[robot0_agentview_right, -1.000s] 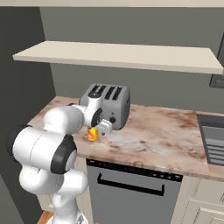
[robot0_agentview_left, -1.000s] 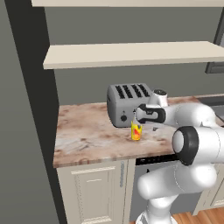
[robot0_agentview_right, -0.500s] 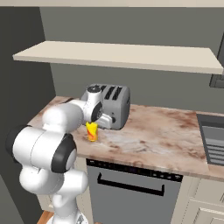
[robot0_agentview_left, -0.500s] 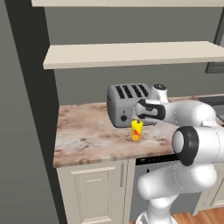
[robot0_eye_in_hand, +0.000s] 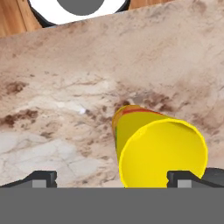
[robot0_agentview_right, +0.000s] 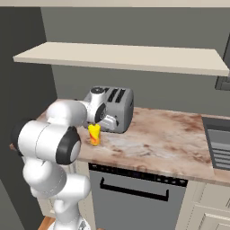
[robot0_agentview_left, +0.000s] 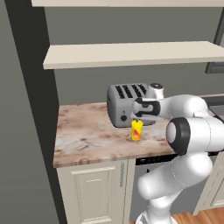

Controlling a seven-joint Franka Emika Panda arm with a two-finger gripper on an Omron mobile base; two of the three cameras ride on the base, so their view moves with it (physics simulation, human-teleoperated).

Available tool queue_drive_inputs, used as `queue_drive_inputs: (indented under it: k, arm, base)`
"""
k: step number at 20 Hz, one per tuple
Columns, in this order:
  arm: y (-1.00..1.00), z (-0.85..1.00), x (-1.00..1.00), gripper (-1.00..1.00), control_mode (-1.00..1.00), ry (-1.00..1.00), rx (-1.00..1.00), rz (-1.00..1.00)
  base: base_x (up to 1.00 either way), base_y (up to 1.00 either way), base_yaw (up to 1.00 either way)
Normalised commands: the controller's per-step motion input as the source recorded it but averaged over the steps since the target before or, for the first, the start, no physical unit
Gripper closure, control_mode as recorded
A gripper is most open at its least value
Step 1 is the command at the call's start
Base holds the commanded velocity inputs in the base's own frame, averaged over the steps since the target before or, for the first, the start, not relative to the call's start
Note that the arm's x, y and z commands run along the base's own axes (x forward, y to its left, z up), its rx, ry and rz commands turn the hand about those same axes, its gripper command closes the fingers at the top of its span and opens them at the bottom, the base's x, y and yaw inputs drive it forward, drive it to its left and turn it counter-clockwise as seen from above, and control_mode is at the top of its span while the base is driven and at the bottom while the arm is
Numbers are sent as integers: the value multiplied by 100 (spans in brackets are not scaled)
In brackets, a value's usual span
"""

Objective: Place the pitcher and cup on the dining counter for serving.

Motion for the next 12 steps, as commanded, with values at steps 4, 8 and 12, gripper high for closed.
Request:
queue_drive_inputs:
  k: [4, 8, 12]
  arm:
    - [0, -34, 5, -100, -100, 0, -4, 0]
    - [0, -37, 9, -100, -100, 0, -4, 0]
    - [0, -34, 19, -100, -100, 0, -2, 0]
  base:
    - [0, 0, 0]
    - [0, 0, 0]
    - [0, 0, 0]
